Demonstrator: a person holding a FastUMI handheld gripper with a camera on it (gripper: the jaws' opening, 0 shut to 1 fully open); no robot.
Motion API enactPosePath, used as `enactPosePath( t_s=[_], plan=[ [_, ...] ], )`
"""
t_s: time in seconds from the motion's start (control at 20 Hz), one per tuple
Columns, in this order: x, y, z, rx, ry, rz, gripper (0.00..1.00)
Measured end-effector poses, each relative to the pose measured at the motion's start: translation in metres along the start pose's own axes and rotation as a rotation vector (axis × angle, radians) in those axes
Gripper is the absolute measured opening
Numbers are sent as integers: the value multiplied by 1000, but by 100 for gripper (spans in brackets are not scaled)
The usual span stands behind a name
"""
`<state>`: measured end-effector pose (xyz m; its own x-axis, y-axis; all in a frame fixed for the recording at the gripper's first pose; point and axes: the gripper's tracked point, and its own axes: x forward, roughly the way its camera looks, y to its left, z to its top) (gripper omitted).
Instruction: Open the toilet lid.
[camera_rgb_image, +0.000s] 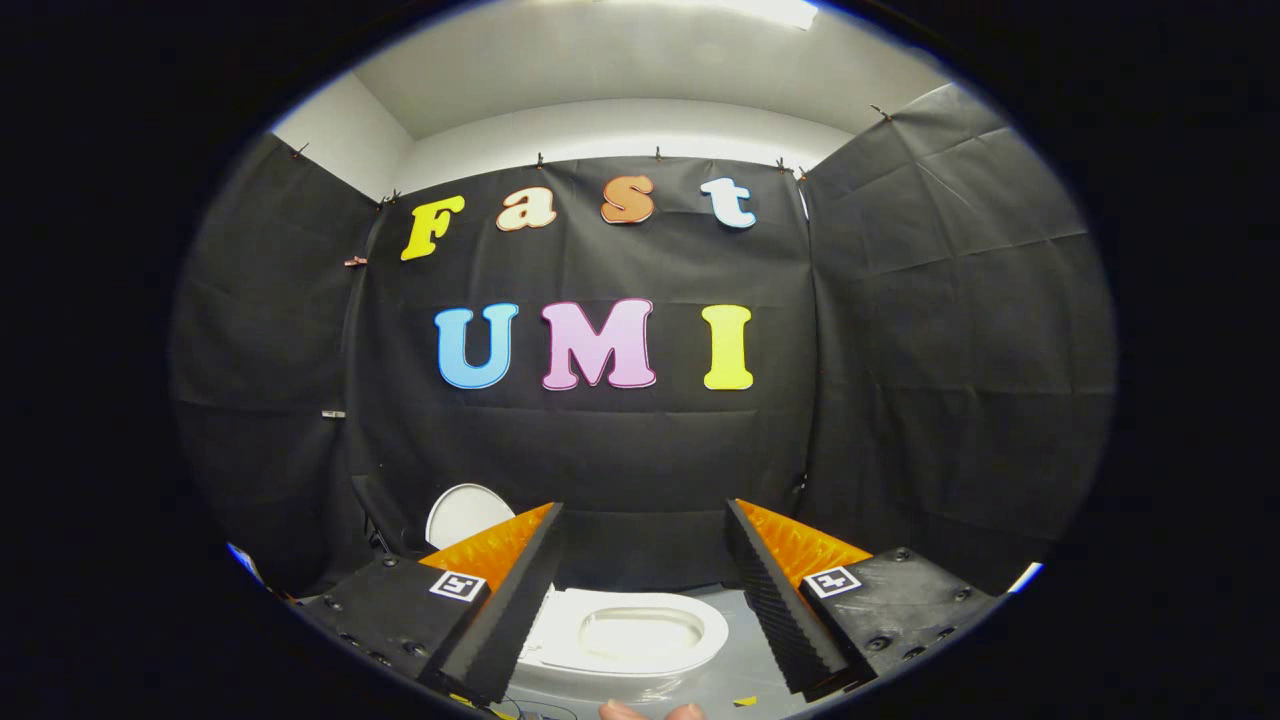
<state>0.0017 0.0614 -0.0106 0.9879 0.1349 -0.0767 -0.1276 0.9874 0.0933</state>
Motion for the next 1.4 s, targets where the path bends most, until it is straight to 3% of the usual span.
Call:
enactPosePath(
  t_s=[1.4],
  plan=[
    [1,2,-4,8,6,4,99]
  ],
)
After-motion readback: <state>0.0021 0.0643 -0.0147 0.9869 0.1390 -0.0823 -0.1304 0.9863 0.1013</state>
